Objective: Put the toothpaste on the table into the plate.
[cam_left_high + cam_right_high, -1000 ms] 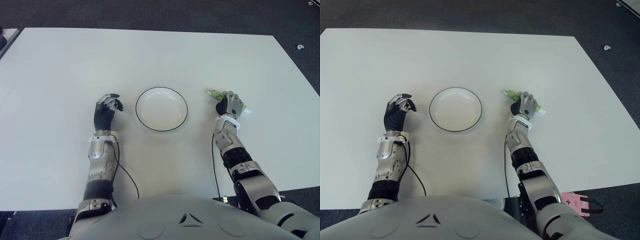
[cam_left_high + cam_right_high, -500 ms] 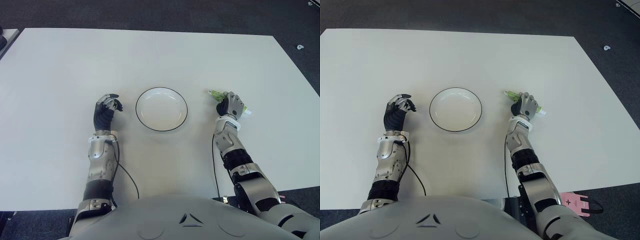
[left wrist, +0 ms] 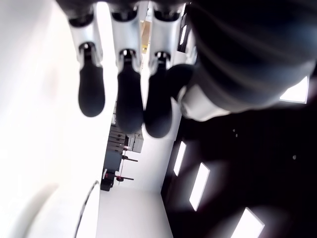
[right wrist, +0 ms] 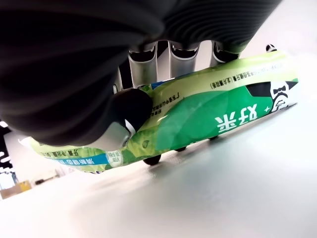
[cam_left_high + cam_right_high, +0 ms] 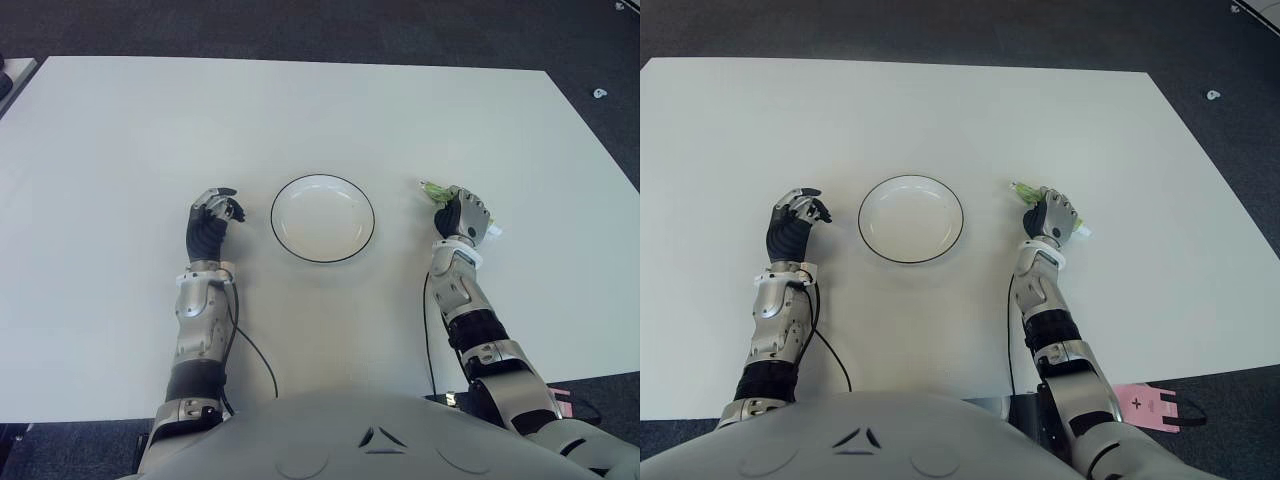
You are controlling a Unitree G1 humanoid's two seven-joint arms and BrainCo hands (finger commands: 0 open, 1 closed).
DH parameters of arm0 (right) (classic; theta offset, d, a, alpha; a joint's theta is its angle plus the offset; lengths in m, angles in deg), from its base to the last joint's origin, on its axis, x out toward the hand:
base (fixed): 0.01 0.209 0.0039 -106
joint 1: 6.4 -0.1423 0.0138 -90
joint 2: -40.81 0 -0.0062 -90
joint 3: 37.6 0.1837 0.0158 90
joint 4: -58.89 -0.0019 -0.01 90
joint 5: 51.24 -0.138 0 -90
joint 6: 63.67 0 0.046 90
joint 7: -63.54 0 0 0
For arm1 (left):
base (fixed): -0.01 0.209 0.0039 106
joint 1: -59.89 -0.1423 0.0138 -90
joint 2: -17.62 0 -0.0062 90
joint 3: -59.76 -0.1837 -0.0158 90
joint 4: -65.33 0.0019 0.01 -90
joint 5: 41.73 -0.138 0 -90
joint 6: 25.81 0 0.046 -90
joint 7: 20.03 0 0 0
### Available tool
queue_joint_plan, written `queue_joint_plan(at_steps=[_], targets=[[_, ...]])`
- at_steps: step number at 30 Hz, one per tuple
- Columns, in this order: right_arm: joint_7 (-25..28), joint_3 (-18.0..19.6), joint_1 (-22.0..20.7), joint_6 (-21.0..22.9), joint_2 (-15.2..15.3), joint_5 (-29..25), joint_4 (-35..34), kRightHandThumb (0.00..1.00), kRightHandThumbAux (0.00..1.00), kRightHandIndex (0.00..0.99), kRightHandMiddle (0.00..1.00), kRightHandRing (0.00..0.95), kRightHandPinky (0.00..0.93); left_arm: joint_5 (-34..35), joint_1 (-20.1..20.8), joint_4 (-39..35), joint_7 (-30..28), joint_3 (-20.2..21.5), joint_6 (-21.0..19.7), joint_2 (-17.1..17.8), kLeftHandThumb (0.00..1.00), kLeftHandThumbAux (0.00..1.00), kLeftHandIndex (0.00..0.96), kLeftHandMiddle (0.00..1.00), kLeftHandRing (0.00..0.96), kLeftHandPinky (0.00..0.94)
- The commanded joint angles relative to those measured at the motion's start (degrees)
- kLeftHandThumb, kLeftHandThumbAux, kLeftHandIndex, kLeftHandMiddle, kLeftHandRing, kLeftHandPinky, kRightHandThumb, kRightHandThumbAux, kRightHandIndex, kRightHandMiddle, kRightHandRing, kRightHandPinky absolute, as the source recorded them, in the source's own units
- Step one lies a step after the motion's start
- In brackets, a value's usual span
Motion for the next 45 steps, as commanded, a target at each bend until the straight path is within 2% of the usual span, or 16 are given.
queue_joint_plan(at_steps=[1, 11, 17, 27, 37, 45], targets=[[-0.5, 0.4, 4.4, -2.1, -2.7, -3.5, 0.4, 0.851, 0.678, 0.402, 0.524, 0.780, 0.799, 0.8, -6.1, 5.2, 0.8, 0.7, -6.3, -1.0, 0.705, 0.719, 0.437, 0.630, 0.606, 0.581], [-7.0, 1.4, 4.5, -11.7, -2.9, -4.5, 0.1, 0.851, 0.680, 0.395, 0.539, 0.821, 0.844, -0.1, -6.3, 5.3, 0.0, -0.1, -4.9, -0.4, 0.703, 0.718, 0.438, 0.645, 0.623, 0.601], [-11.0, 1.0, 4.6, -17.1, -3.4, -4.4, -1.6, 0.850, 0.681, 0.392, 0.539, 0.837, 0.850, 0.1, -6.1, 5.2, 0.4, -0.2, -5.8, -0.4, 0.703, 0.718, 0.438, 0.645, 0.620, 0.593], [-16.3, 0.2, 3.4, -25.0, -4.6, -3.7, -1.9, 0.850, 0.681, 0.391, 0.535, 0.852, 0.854, 0.0, -5.8, 5.8, 0.3, -0.2, -4.6, -0.4, 0.706, 0.717, 0.439, 0.641, 0.614, 0.591], [-18.9, -1.7, 0.6, -31.1, -4.8, -2.5, -0.9, 0.849, 0.682, 0.391, 0.534, 0.860, 0.856, 0.0, -5.6, 5.6, 0.3, -0.3, -4.8, -0.5, 0.706, 0.717, 0.439, 0.650, 0.624, 0.594], [-16.5, -3.0, -1.5, -31.6, -5.5, -2.6, -1.6, 0.850, 0.681, 0.391, 0.535, 0.864, 0.857, 0.3, -5.6, 5.3, 0.5, -0.3, -5.8, -0.5, 0.704, 0.717, 0.439, 0.642, 0.617, 0.595]])
